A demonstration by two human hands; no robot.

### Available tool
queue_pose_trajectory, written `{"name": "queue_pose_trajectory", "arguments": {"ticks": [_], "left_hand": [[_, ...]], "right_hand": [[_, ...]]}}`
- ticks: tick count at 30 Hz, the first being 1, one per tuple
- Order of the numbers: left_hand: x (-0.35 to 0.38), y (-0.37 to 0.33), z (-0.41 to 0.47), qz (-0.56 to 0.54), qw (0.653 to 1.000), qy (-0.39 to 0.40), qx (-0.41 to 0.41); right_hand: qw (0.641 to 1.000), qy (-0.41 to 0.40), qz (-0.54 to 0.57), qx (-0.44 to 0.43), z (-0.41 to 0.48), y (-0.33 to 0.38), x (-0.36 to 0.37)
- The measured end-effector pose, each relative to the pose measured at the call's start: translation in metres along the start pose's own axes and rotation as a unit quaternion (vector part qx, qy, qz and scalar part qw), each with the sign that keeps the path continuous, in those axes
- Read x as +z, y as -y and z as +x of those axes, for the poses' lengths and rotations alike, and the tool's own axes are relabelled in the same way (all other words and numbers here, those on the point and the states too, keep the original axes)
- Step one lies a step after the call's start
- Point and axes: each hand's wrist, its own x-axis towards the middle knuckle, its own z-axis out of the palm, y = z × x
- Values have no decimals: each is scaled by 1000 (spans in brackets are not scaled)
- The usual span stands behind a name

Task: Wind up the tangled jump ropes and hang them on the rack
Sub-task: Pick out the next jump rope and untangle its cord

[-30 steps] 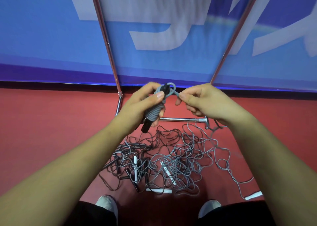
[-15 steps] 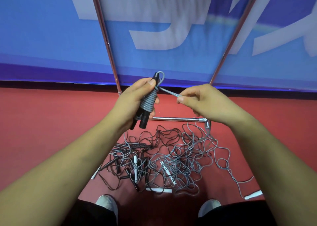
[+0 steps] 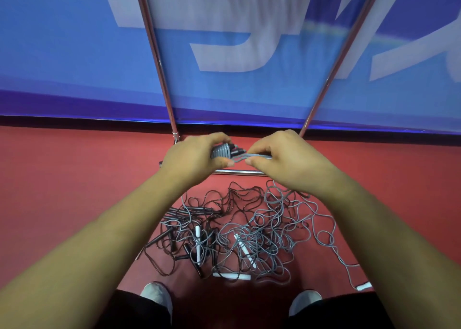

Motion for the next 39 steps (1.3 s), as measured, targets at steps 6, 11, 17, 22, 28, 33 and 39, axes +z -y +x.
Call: {"name": "queue_pose_trajectory", "arguments": {"ticks": [6, 11, 17, 22, 28, 33, 39], "left_hand": [[-6, -8, -5, 35, 991, 87, 100], [-6, -15, -10, -52, 987, 52, 145], [-8, -24, -16, -440, 887, 59, 124], [-1, -22, -9, -596, 801, 32, 52], [2, -23, -8, -695, 708, 124, 19], [1, -25, -10, -738, 640, 209, 41], [-1, -29, -11, -732, 648, 201, 63]], "right_hand": [[995, -70, 65, 16, 1, -5, 0], [984, -118, 125, 41, 1, -9, -2], [949, -126, 276, 88, 6, -21, -5], [945, -62, 302, 111, 8, -27, -4], [957, -31, 263, 116, 4, -28, -6], [968, -50, 217, 114, 5, -28, -7], [976, -40, 185, 108, 5, -23, -5]]}}
